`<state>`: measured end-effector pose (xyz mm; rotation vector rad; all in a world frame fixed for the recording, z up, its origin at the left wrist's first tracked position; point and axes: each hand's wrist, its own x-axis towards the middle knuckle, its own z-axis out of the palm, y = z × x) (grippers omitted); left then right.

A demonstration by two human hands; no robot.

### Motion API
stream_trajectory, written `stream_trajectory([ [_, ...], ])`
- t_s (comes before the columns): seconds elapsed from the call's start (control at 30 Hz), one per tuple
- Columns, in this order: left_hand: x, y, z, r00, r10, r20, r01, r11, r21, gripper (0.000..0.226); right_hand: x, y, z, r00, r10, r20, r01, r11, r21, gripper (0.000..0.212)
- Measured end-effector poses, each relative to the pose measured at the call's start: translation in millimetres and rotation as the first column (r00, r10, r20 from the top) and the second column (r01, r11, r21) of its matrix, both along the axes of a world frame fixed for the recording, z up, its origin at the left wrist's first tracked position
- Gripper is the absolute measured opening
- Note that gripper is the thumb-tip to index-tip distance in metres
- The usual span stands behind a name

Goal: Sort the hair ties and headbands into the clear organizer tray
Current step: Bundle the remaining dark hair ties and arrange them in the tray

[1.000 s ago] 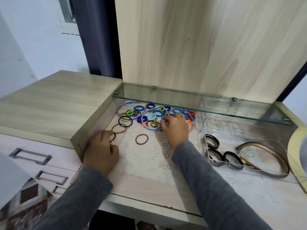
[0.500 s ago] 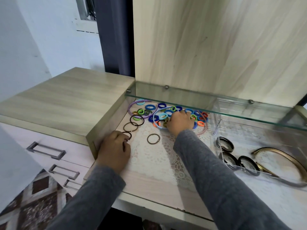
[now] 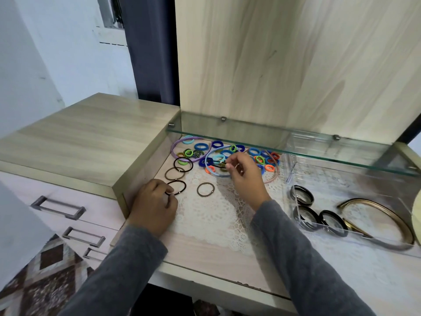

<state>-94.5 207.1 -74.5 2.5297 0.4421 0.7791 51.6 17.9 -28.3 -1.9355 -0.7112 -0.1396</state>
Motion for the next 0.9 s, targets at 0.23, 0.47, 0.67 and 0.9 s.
stream_trajectory([
  [0.23, -2, -4, 4, 0.999, 0.015, 0.029, -0.014, 1.0, -0.018, 0.029, -24, -11, -26, 0.959, 0.16, 0.235, -0.134, 0.983, -0.125, 0.012],
  [0.47, -1, 2, 2, 0.998, -0.045, 0.048, 0.045, 0.999, 0.014, 0.025, -28, -6, -35, 0.858, 0.17, 0.485, -0.017, 0.952, -0.305, 0.01],
  [0.67, -1, 2, 4, 0.996, -0.082, 0.033, 0.081, 0.996, 0.035, 0.022, -27, -7, -37, 0.868, 0.153, 0.473, 0.017, 0.942, -0.335, 0.007],
  [0.9, 1, 0, 4, 0.999, -0.039, -0.014, 0.04, 0.994, 0.103, 0.011, -29, -8, -36, 0.888, 0.12, 0.443, 0.068, 0.92, -0.386, 0.01],
])
